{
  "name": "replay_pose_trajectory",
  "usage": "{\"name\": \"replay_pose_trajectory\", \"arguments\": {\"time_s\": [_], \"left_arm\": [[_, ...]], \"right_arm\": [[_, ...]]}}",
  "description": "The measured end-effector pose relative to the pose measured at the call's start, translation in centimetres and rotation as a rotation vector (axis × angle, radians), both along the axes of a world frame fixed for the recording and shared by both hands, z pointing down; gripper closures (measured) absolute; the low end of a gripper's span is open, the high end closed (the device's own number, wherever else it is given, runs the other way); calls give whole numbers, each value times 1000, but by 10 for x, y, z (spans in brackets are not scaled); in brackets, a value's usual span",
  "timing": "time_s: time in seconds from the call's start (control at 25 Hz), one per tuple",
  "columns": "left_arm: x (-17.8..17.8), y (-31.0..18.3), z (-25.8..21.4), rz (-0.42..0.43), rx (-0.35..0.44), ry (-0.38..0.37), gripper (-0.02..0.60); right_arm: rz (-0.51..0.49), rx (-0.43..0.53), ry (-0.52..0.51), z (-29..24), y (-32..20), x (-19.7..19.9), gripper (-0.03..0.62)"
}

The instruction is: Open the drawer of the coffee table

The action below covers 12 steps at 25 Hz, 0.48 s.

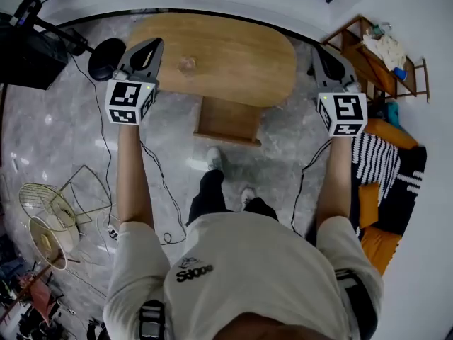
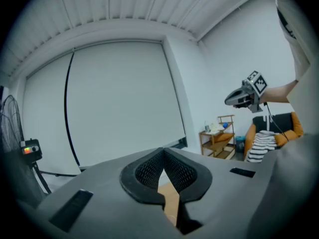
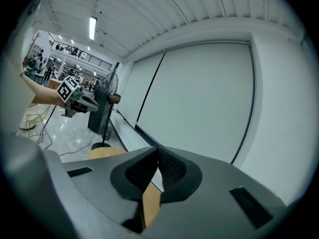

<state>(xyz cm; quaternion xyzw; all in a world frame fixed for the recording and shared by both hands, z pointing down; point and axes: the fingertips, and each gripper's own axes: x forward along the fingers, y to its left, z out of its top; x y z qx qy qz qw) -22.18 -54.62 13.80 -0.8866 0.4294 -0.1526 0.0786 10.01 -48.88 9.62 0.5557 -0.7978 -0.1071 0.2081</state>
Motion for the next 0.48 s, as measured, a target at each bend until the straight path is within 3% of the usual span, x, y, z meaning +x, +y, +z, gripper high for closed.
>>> {"name": "replay_pose_trajectory", "arguments": {"time_s": [0.2,0.48], "left_arm": [[-5,10,-43,-64,36,35,563],[7,64,-84,-61,71,-18,563]], "right_arm": [[-10,35,11,-36,12,2,588],[-48,59,-2,-68,55,5,588]]}}
